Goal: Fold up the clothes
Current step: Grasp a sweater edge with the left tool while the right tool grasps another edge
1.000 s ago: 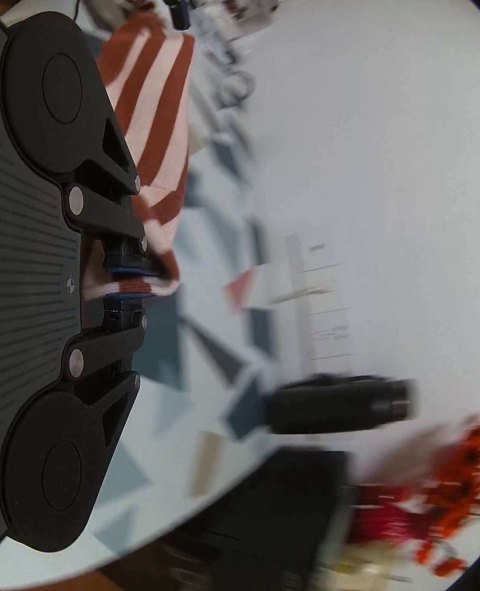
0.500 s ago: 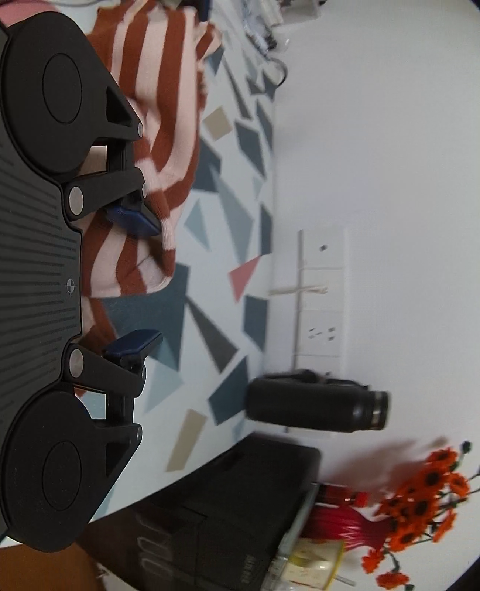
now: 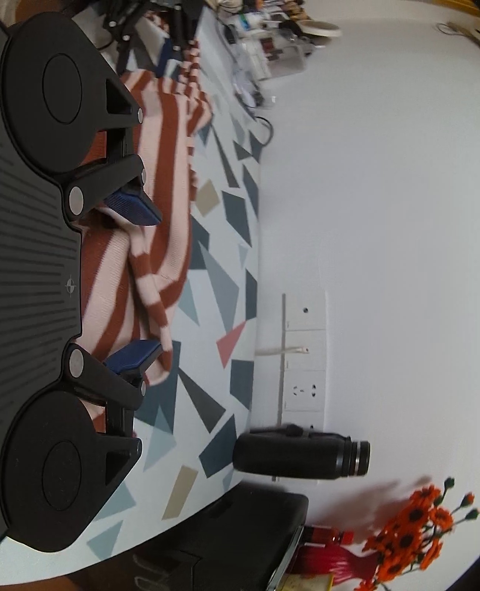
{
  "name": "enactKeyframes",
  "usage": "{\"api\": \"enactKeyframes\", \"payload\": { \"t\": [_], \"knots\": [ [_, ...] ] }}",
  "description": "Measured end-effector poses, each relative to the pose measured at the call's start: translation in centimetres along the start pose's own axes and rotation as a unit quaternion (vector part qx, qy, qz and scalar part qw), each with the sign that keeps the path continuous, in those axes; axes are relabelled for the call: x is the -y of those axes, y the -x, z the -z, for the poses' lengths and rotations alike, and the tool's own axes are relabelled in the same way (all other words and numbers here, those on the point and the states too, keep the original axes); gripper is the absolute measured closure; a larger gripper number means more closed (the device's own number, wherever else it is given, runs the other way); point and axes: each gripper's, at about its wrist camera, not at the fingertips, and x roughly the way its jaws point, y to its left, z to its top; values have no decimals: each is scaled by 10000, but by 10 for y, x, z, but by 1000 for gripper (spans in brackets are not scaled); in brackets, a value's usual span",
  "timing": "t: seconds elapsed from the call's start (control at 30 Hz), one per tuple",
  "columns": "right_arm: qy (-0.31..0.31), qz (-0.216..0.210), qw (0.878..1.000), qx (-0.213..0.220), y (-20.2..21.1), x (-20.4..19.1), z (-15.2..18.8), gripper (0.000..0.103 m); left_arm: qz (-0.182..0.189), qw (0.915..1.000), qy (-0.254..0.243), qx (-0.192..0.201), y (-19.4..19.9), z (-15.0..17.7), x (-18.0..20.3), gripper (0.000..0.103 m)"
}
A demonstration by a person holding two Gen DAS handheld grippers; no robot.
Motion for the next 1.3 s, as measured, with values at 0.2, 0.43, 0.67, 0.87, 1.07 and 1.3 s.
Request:
{"api": "enactKeyframes", "payload": {
  "t": [0.2,0.43,0.67,0.87,1.07,1.3],
  "knots": [
    [-216,22,9997,-122,-7,4,9,38,-203,9994,-196,185,-14,-3,2,83],
    [47,73,9999,-105,-2,-2,14,38,-374,9971,-295,586,-8,-6,11,93],
    [1019,437,9938,-101,-7,-22,17,32,-649,9851,677,1442,43,-13,-13,93],
    [1830,446,9821,-63,-35,-50,19,31,-640,9764,1099,1745,57,-21,-28,93],
    [2200,484,9742,132,-49,-64,15,39,-468,9696,1578,1812,34,-24,-50,93],
    [2493,845,9642,331,-49,-59,12,20,-458,9708,1698,1631,14,-18,-59,93]
  ]
}}
